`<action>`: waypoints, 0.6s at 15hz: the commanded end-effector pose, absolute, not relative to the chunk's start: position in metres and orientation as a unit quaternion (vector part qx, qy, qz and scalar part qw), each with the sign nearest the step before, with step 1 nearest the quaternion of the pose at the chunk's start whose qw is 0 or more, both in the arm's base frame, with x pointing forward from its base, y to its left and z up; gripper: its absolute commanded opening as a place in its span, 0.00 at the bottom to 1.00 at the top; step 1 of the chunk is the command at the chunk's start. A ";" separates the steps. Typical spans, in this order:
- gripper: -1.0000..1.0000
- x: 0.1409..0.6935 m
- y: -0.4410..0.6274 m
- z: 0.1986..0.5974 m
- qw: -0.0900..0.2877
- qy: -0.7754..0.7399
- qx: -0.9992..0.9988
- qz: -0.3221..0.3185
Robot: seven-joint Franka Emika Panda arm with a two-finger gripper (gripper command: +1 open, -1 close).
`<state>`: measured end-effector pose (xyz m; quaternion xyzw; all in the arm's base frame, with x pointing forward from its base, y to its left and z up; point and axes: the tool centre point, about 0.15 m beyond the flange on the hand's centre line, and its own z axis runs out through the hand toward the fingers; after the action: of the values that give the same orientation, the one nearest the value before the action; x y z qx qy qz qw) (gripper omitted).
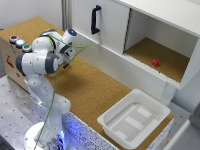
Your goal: Open the cabinet drawer
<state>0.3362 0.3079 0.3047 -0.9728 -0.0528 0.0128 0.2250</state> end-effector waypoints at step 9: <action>0.00 0.327 0.223 0.264 0.243 -0.034 -0.969 0.006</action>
<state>0.3366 0.2609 0.3042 -0.9713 -0.0385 0.0137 0.2341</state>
